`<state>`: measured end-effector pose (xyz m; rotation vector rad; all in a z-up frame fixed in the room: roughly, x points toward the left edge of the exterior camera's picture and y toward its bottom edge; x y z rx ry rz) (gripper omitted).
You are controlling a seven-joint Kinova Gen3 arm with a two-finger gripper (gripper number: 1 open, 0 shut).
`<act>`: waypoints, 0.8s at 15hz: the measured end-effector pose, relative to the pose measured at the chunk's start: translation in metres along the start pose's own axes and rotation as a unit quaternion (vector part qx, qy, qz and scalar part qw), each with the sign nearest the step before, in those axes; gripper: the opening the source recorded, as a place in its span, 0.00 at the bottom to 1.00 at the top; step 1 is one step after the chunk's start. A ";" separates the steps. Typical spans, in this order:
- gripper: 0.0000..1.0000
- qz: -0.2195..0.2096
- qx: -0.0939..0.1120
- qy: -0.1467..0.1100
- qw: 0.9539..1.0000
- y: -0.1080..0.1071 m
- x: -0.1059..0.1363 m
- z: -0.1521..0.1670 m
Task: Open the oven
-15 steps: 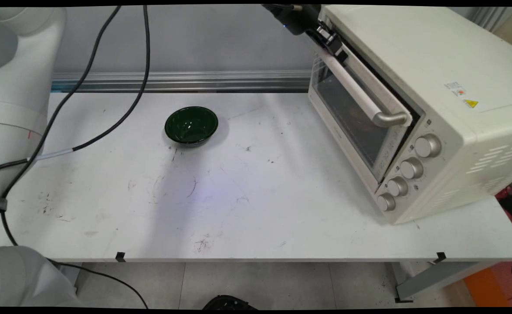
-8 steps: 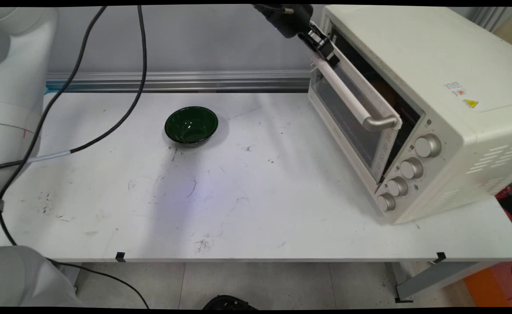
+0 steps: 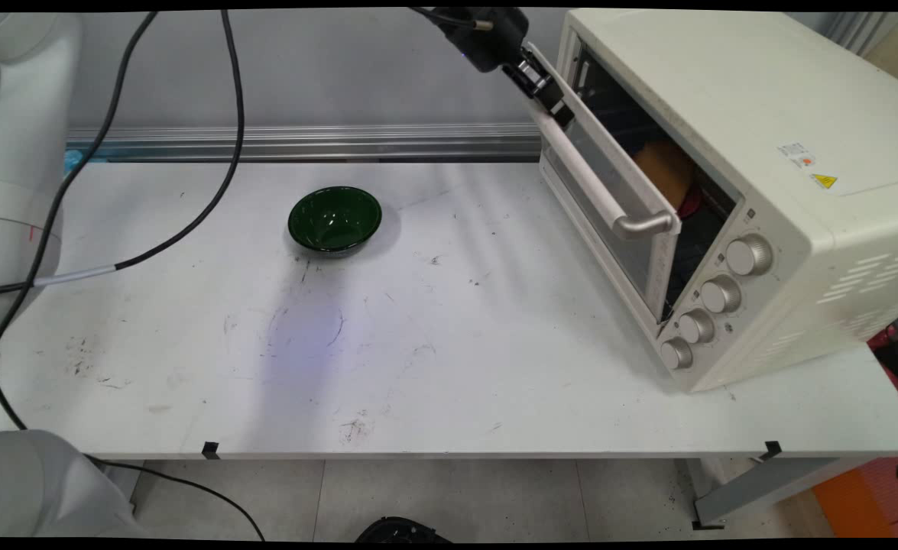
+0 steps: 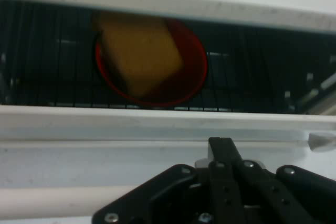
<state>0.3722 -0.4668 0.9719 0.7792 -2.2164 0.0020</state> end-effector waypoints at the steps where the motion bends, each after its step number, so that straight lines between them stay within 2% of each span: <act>1: 0.00 0.001 0.000 -0.002 1.000 0.000 -0.001 -0.001; 12: 0.00 0.013 0.011 -0.020 1.000 -0.012 -0.033 -0.005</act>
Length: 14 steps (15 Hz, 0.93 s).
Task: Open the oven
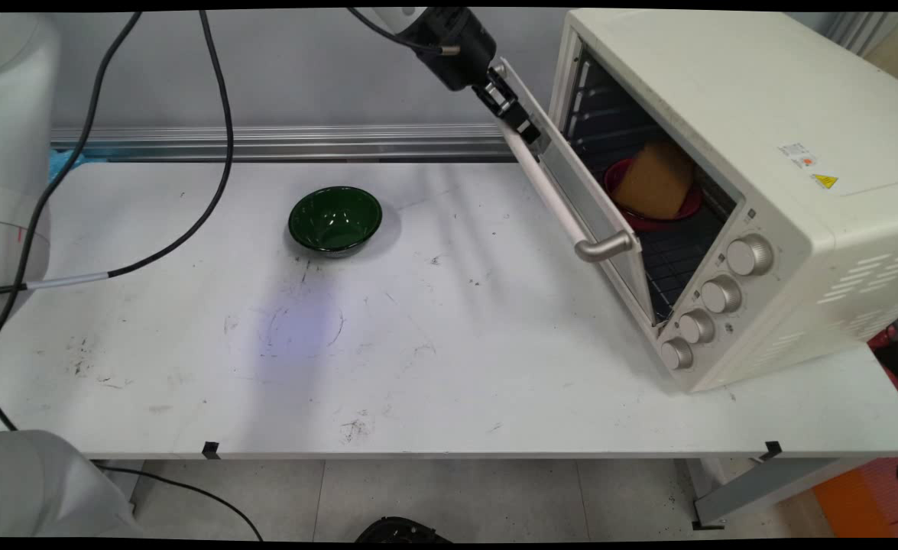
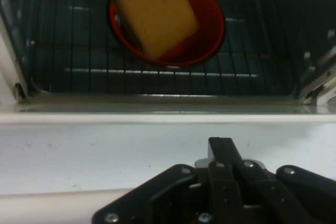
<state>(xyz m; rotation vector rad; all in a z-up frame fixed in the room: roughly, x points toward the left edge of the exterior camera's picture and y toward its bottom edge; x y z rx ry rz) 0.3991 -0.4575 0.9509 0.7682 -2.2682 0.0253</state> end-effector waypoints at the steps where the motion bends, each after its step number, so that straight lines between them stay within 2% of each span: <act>1: 0.00 0.001 0.001 0.000 1.000 -0.001 -0.002 0.001; 14: 0.00 0.006 0.012 -0.017 1.000 -0.012 -0.041 0.004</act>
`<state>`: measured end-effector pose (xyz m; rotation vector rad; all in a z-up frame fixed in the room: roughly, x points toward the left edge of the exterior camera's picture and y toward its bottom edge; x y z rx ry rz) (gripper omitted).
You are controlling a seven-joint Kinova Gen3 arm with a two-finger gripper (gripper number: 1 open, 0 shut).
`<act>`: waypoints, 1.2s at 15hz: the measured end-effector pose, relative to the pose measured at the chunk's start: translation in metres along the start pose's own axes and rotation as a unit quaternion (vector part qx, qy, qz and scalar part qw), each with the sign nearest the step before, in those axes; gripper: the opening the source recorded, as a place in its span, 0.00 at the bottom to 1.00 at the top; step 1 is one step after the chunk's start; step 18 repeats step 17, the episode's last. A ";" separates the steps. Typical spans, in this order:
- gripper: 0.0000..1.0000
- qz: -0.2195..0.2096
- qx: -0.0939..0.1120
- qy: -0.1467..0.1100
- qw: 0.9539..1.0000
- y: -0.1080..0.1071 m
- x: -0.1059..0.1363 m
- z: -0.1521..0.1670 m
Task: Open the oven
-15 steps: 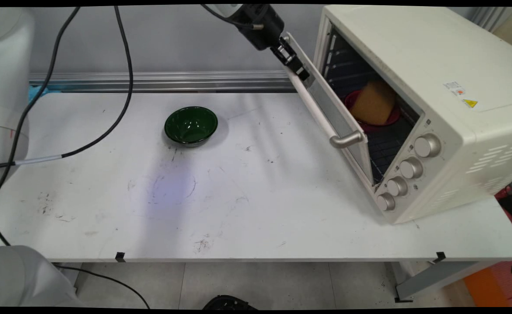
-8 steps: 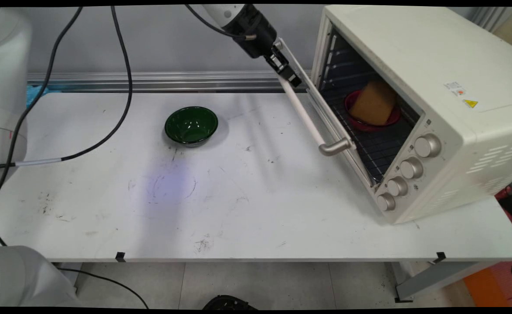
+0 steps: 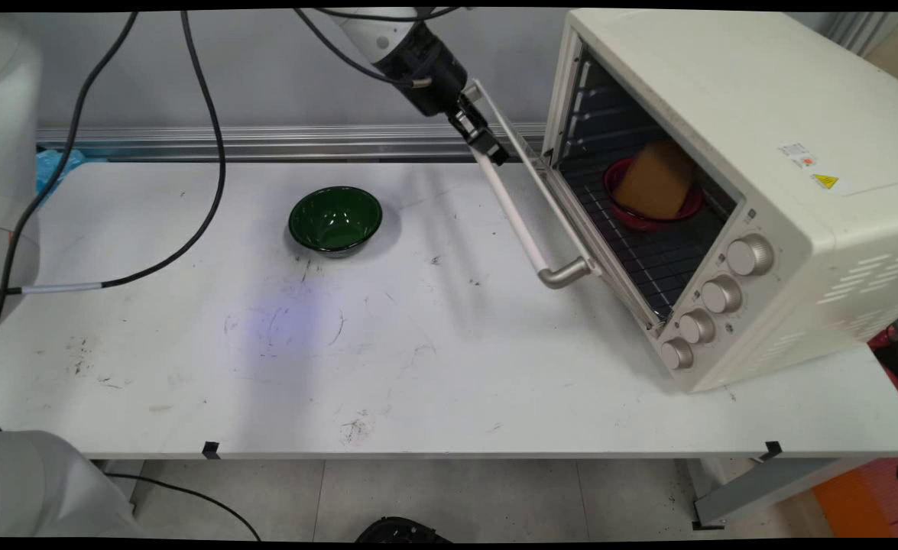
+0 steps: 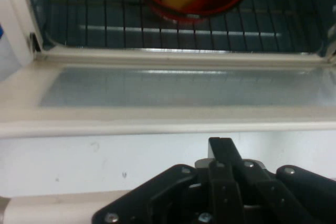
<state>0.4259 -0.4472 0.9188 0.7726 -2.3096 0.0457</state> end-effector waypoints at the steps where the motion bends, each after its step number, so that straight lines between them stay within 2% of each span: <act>1: 0.00 0.000 0.001 -0.001 1.000 0.000 -0.003 0.000; 18: 0.00 0.005 0.009 -0.044 0.999 0.007 -0.079 -0.005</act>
